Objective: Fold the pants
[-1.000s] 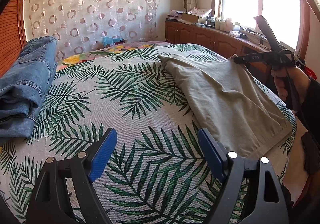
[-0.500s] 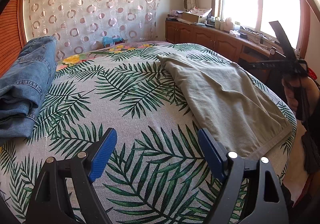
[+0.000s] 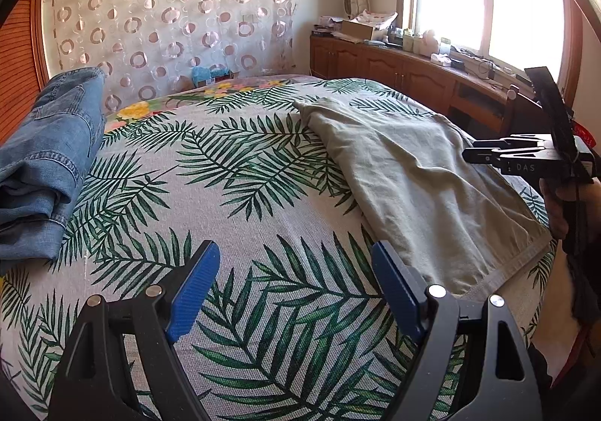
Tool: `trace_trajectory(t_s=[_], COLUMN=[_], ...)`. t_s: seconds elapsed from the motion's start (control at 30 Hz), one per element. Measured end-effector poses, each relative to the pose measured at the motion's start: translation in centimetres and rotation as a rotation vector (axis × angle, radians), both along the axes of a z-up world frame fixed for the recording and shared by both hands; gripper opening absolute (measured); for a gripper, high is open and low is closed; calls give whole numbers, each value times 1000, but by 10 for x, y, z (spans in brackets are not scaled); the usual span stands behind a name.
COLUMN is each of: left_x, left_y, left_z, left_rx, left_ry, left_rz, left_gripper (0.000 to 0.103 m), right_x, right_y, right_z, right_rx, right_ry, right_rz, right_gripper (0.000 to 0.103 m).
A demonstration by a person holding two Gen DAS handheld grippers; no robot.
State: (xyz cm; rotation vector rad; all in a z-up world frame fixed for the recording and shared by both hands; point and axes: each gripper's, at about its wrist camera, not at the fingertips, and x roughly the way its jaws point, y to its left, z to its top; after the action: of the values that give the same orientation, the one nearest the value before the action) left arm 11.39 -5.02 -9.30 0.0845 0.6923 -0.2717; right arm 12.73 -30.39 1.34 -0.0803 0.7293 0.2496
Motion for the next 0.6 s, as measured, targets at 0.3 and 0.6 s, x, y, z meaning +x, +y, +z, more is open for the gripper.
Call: trace_trajectory(t_s=[0.3, 0.6], left_x=[-23, -27], left_y=[-13, -35], left_z=[14, 12], left_rx=[30, -4], left_ry=[-38, 58], left_rz=[-51, -131], left_gripper=[84, 54], right_x=[1, 0], right_y=[9, 7], right_z=[0, -1], right_rx=[-39, -31], right_ry=[-3, -8], right_rz=[12, 3], right_gripper=[46, 46])
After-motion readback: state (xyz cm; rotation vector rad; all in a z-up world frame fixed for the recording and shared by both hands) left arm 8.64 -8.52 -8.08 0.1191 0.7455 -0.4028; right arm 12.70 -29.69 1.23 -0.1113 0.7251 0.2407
